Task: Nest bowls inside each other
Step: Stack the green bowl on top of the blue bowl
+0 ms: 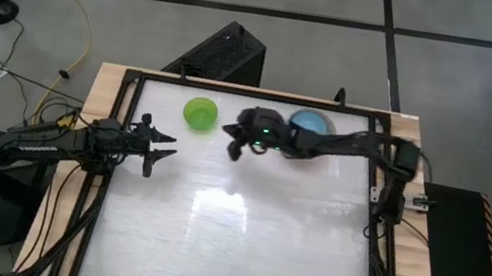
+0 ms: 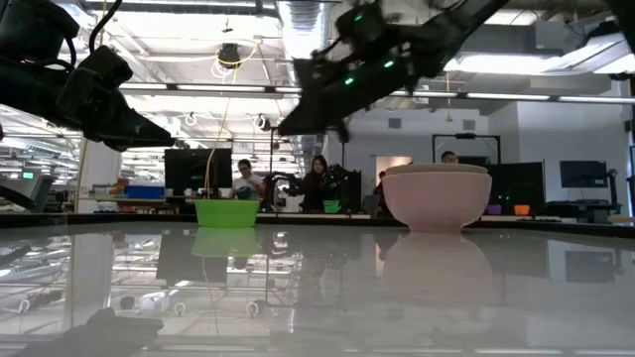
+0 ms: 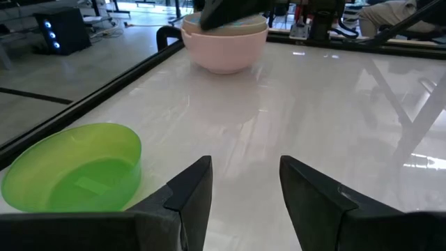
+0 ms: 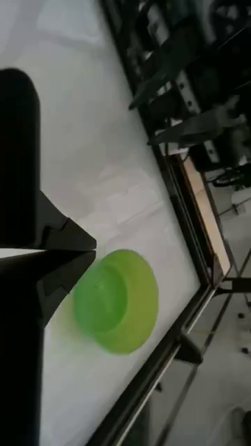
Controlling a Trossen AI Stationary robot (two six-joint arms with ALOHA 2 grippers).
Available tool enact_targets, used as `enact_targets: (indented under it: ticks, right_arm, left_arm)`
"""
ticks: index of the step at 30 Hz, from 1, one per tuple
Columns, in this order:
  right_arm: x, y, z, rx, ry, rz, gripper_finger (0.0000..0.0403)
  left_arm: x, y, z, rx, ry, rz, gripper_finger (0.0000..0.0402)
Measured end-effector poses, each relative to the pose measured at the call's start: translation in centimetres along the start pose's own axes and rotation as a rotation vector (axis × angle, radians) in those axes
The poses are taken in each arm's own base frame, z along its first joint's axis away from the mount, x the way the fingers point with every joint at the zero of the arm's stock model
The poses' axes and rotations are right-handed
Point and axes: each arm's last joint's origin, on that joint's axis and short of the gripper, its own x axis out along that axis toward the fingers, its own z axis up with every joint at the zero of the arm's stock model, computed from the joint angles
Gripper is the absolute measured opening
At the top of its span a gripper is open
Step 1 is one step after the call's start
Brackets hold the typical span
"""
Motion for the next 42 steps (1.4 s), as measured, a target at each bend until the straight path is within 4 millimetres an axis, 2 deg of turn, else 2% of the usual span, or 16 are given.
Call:
enact_targets:
  ticks: [4, 7, 10, 15, 19, 24, 28, 31, 34, 37, 41, 42]
  right_arm:
    - [4.3, 0.2, -0.3, -0.042, 0.035, 0.031, 0.005]
    - [7.5, 0.4, -0.2, -0.09, 0.115, 0.08, 0.0086]
    - [9.7, 0.7, 0.4, -0.153, 0.192, 0.058, 0.0131]
    - [12.4, 0.3, 0.9, -0.231, 0.275, 0.028, 0.0207]
    - [14.4, 0.2, 0.9, -0.252, 0.288, 0.002, 0.0249]
    - [16.7, -0.2, -0.7, -0.337, 0.339, -0.065, 0.0259]
    - [17.5, -0.3, -1.5, -0.381, 0.373, -0.124, 0.026]
    - [17.7, -0.3, -1.9, -0.397, 0.387, -0.161, 0.0253]
    - [17.7, -0.3, -2.0, -0.4, 0.397, -0.164, 0.0217]
    - [17.7, -0.3, -2.0, -0.403, 0.402, -0.162, 0.0148]
    - [17.5, -0.2, -1.7, -0.412, 0.412, -0.122, 0.0031]
    - [17.4, -0.1, -1.4, -0.408, 0.416, -0.111, 0.0019]
  left_arm:
    - [0.0, 0.0, 0.0, 0.0, 0.0, -0.001, 0.0158]
    - [0.0, 0.0, 0.0, 0.0, 0.0, -0.002, 0.0158]
    - [0.0, 0.0, 0.0, 0.0, 0.0, -0.002, 0.0158]
    - [0.0, 0.0, 0.0, 0.0, 0.0, 0.0, 0.0158]
    - [0.0, 0.0, 0.0, 0.0, 0.0, -0.001, 0.0158]
    - [0.0, 0.0, 0.0, 0.0, 0.0, -0.002, 0.0158]
    - [0.0, 0.0, 0.0, 0.0, 0.0, -0.002, 0.0158]
    - [0.0, 0.0, 0.0, 0.0, 0.0, -0.001, 0.0158]
    - [0.0, 0.0, 0.0, 0.0, 0.0, -0.002, 0.0158]
    - [0.0, 0.0, 0.0, 0.0, 0.0, -0.002, 0.0158]
    - [0.0, 0.0, 0.0, 0.0, 0.0, -0.001, 0.0158]
    - [0.0, 0.0, 0.0, 0.0, 0.0, -0.001, 0.0158]
